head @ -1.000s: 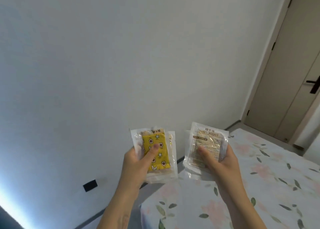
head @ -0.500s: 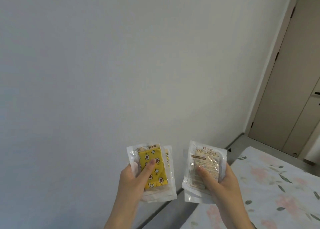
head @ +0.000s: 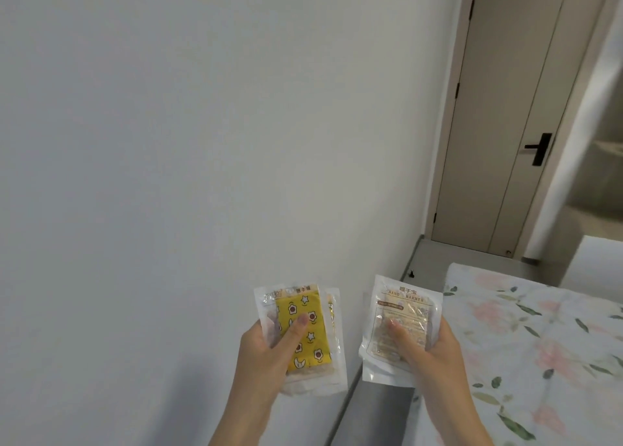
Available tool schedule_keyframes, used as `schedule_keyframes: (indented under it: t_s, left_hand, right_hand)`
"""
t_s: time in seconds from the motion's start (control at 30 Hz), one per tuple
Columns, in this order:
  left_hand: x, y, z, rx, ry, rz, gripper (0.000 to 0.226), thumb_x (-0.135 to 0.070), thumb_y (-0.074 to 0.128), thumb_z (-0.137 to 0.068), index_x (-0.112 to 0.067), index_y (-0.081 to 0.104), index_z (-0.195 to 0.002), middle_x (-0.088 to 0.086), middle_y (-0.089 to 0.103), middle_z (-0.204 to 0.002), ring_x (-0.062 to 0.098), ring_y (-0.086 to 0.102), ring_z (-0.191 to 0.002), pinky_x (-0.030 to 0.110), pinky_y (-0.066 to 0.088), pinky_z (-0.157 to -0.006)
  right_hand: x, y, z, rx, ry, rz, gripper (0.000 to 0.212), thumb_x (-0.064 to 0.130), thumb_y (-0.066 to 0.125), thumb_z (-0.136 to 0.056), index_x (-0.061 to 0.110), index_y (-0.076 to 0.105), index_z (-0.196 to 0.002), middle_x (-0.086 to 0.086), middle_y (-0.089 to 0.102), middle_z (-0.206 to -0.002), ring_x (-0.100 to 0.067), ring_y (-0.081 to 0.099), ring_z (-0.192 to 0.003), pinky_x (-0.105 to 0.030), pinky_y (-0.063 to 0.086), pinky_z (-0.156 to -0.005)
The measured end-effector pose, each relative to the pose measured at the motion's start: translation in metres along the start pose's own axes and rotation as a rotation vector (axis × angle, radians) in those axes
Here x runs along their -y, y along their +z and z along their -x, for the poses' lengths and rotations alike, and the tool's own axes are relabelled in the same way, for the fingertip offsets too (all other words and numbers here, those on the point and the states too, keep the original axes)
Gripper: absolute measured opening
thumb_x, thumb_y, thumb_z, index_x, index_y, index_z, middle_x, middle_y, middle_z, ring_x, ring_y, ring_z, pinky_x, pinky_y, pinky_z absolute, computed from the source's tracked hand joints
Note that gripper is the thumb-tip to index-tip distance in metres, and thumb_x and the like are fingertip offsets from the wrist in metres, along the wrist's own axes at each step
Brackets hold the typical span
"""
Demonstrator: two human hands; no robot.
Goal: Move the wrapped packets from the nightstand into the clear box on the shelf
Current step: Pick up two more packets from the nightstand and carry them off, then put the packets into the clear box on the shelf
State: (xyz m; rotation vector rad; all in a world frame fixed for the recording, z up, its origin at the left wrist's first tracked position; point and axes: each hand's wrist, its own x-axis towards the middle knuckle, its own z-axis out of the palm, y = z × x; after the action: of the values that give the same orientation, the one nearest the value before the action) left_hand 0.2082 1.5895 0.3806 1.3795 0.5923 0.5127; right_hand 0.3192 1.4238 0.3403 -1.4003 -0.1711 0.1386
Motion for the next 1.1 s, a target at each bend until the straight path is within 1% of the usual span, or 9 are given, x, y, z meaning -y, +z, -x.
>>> schedule_keyframes:
  t_s: [0.07,0.13,0.33,0.53,0.63,0.8,0.97,1.03,1.1]
  left_hand:
    - [0.0,-0.002,-0.02,0.039,0.007,-0.003,0.011,-0.023,0.068,-0.084,-0.019,0.069,-0.094,-0.004,0.077,-0.08,0.012,0.074,-0.07,0.021,0.056,-0.054]
    - [0.001,0.0,-0.039,0.077,0.008,0.002,0.014,-0.024,0.068,-0.083,-0.018,0.07,-0.096,-0.002,0.077,-0.083,0.015,0.074,-0.074,0.026,0.058,-0.06]
    - [0.013,0.018,-0.1,0.142,-0.009,0.001,0.019,-0.029,0.069,-0.081,-0.021,0.069,-0.098,-0.004,0.077,-0.084,0.014,0.074,-0.076,0.031,0.059,-0.067]
    - [0.019,0.063,-0.187,0.202,-0.022,0.007,0.019,-0.03,0.069,-0.081,-0.022,0.069,-0.098,-0.003,0.077,-0.085,0.016,0.074,-0.078,0.035,0.06,-0.07]
    - [0.022,0.101,-0.247,0.225,-0.021,0.012,0.017,-0.03,0.069,-0.081,-0.022,0.07,-0.097,-0.002,0.077,-0.084,0.016,0.074,-0.077,0.036,0.06,-0.07]
    - [0.013,0.196,-0.355,0.285,-0.015,0.028,0.017,-0.028,0.069,-0.083,-0.021,0.07,-0.098,-0.002,0.077,-0.086,0.016,0.074,-0.078,0.037,0.06,-0.073]
    - [-0.001,0.286,-0.442,0.325,-0.015,0.076,0.012,-0.03,0.067,-0.082,-0.024,0.068,-0.093,-0.01,0.076,-0.078,0.011,0.074,-0.074,0.026,0.059,-0.061]
    - [-0.001,0.314,-0.47,0.335,-0.028,0.087,0.012,-0.03,0.067,-0.082,-0.024,0.067,-0.092,-0.011,0.076,-0.077,0.01,0.074,-0.072,0.026,0.058,-0.06]
    - [0.003,0.338,-0.496,0.338,-0.045,0.1,0.01,-0.029,0.067,-0.083,-0.024,0.067,-0.092,-0.011,0.076,-0.076,0.009,0.074,-0.071,0.026,0.058,-0.058]
  right_hand:
    - [-0.001,0.009,-0.011,-0.015,-0.015,0.005,0.029,0.014,0.075,-0.08,0.021,0.065,-0.107,0.002,0.076,-0.096,-0.014,0.073,-0.086,-0.03,0.057,-0.075]
    - [-0.003,0.015,-0.022,-0.037,-0.022,0.022,0.028,0.013,0.075,-0.08,0.022,0.065,-0.106,0.002,0.076,-0.095,-0.014,0.073,-0.087,-0.033,0.058,-0.078]
    - [-0.014,0.019,-0.064,-0.12,-0.033,0.058,0.028,0.018,0.075,-0.08,0.025,0.065,-0.105,0.003,0.075,-0.097,-0.017,0.072,-0.089,-0.039,0.057,-0.082]
    - [-0.031,0.019,-0.146,-0.18,-0.012,0.068,0.026,0.018,0.076,-0.079,0.025,0.066,-0.102,0.001,0.075,-0.096,-0.019,0.072,-0.089,-0.045,0.057,-0.086]
    - [-0.038,0.014,-0.213,-0.193,-0.01,0.078,0.028,0.02,0.076,-0.079,0.023,0.065,-0.104,0.002,0.075,-0.097,-0.017,0.072,-0.09,-0.043,0.057,-0.085]
    - [-0.03,-0.011,-0.34,-0.241,-0.034,0.093,0.038,0.024,0.076,-0.078,0.023,0.062,-0.114,0.004,0.073,-0.102,-0.014,0.072,-0.091,-0.034,0.058,-0.08]
    - [-0.007,-0.043,-0.444,-0.3,-0.084,0.128,0.027,0.022,0.075,-0.079,0.029,0.063,-0.102,0.015,0.074,-0.09,-0.006,0.072,-0.084,-0.021,0.056,-0.066]
    - [-0.002,-0.055,-0.477,-0.321,-0.098,0.137,0.027,0.022,0.075,-0.079,0.029,0.063,-0.102,0.017,0.074,-0.09,-0.004,0.071,-0.085,-0.02,0.056,-0.066]
    - [-0.002,-0.067,-0.507,-0.344,-0.097,0.132,0.03,0.021,0.075,-0.079,0.027,0.064,-0.106,0.012,0.074,-0.095,-0.007,0.072,-0.086,-0.023,0.057,-0.069]
